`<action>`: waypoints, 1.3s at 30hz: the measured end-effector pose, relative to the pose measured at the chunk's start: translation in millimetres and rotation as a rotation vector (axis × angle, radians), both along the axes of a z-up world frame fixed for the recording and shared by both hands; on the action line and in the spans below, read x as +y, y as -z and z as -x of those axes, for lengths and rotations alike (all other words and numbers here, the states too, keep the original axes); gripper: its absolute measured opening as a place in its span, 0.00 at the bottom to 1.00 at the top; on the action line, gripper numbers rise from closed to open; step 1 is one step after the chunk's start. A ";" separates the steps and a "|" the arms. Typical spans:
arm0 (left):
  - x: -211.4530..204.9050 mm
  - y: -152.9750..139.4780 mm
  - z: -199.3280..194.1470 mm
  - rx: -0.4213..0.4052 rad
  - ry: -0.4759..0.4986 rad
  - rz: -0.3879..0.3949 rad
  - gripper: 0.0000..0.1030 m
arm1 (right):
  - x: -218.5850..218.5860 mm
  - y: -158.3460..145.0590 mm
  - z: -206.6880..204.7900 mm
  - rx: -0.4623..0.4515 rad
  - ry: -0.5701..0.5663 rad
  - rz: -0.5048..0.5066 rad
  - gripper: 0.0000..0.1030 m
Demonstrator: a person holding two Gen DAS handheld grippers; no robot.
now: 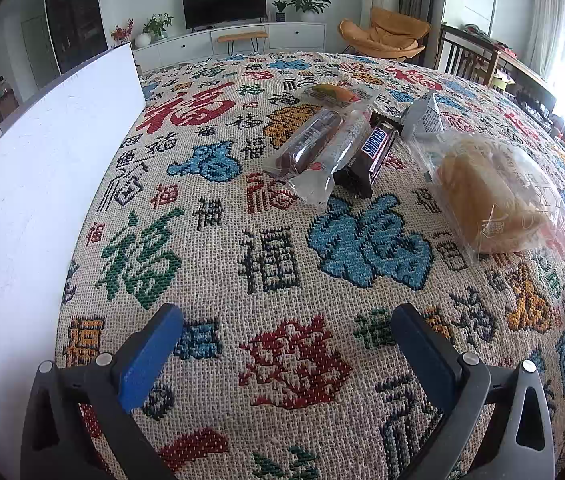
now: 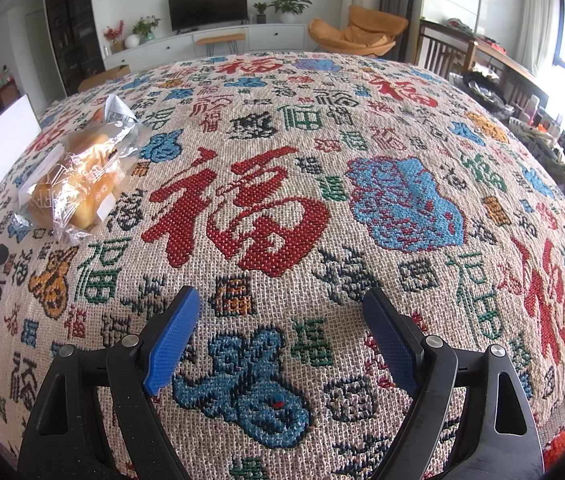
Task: Organize snacks
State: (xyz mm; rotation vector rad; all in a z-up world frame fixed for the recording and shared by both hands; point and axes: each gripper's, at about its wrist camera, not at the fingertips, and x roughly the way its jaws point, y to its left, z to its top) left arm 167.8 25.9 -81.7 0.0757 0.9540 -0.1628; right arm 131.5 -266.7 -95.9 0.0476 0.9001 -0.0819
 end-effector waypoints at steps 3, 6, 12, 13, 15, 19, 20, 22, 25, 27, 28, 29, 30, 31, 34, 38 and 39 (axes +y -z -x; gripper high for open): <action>0.1 0.0 -0.1 0.000 0.000 0.000 1.00 | 0.1 -0.1 0.1 0.000 0.000 0.000 0.83; 0.1 0.0 -0.1 0.000 0.000 0.000 1.00 | 0.1 -0.1 0.1 0.000 0.000 0.000 0.83; 0.2 0.0 -0.2 0.000 0.000 0.000 1.00 | 0.1 -0.1 0.1 0.000 0.000 0.000 0.83; 0.1 0.0 -0.1 0.000 0.000 0.000 1.00 | 0.1 -0.1 0.1 0.000 0.000 0.000 0.83; 0.2 0.0 -0.2 0.000 0.000 0.000 1.00 | 0.1 -0.1 0.1 0.000 0.000 0.000 0.83; 0.3 -0.1 -0.3 0.000 0.000 0.000 1.00 | 0.1 -0.1 0.1 0.000 0.000 0.000 0.83; 0.3 -0.1 -0.3 0.000 0.000 0.000 1.00 | 0.1 -0.1 0.1 0.000 0.000 0.000 0.83; 0.4 -0.1 -0.4 0.000 0.000 0.000 1.00 | 0.1 -0.1 0.1 0.000 0.000 0.000 0.83; 0.4 -0.2 -0.2 0.001 0.000 0.000 1.00 | 0.1 -0.1 0.1 0.000 0.000 0.000 0.83; 0.3 -0.1 0.3 0.001 0.000 0.000 1.00 | 0.1 -0.1 0.1 0.000 0.000 0.000 0.83; 0.5 -0.2 0.3 0.001 0.000 -0.001 1.00 | 0.1 -0.1 0.1 0.000 0.000 0.000 0.83; 0.5 -0.2 0.5 0.001 0.000 -0.001 1.00 | 0.1 -0.1 0.1 0.000 0.000 0.000 0.83; 0.5 -0.2 0.6 0.001 0.000 0.000 1.00 | 0.1 -0.1 0.2 0.000 0.000 0.000 0.83; 0.6 -0.2 0.7 0.001 0.000 0.000 1.00 | 0.1 -0.1 0.2 0.000 0.000 0.000 0.84; 0.1 0.1 -0.4 0.002 0.001 0.003 1.00 | 0.1 -0.1 0.3 0.000 -0.001 0.000 0.83; 3.3 0.1 0.8 0.007 0.073 0.003 1.00 | 0.0 -0.1 0.0 0.000 -0.001 -0.001 0.84; 4.9 0.1 1.8 0.006 0.087 0.006 1.00 | -0.2 -0.2 -0.1 -0.001 -0.002 -0.002 0.84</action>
